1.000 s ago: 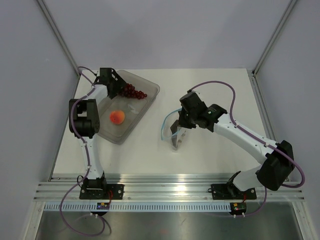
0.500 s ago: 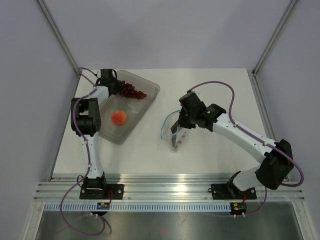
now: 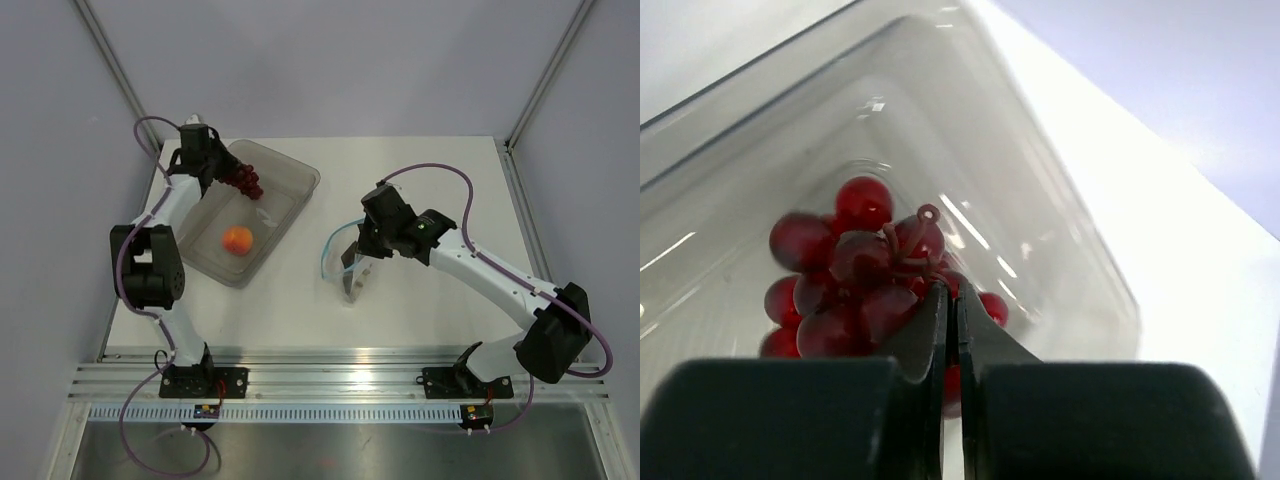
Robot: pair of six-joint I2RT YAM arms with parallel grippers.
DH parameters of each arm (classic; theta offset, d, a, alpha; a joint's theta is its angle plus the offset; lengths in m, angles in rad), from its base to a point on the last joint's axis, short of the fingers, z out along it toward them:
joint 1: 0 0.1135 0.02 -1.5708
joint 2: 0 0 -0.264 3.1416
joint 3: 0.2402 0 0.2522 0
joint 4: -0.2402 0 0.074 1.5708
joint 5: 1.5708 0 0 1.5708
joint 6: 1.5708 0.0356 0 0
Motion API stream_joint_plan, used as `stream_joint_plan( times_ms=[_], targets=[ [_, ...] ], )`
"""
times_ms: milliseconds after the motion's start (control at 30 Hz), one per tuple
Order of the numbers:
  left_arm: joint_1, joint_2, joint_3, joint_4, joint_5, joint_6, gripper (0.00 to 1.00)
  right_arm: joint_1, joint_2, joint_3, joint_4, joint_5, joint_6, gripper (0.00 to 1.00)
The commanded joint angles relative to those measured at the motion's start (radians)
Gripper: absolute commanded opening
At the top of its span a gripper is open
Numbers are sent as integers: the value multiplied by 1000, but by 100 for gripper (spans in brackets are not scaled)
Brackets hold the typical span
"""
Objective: Place the food in the zip-top bag and seal the zipper
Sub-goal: Pick up the fake fruit from the bin, then place the fake fruit in the zipper food storage bag.
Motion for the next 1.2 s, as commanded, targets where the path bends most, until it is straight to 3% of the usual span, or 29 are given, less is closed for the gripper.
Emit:
stream_joint_plan(
  times_ms=[0,367,667,900,1167],
  targets=[
    [-9,-192,-30,22,88,97,0,-6,-27,7,53,-27,1,0],
    [-21,-480,-28,-133,399,172,0,-4,28,43,120,-70,-4,0],
    [-97,-620,-99,-172,498,135,0,-7,98,102,157,-90,-21,0],
    [-199,-710,-214,9,556,-27,0,-7,160,126,179,-122,-19,0],
    [-363,-755,-415,305,427,-241,0,-7,132,126,191,-124,-4,0]
  ],
)
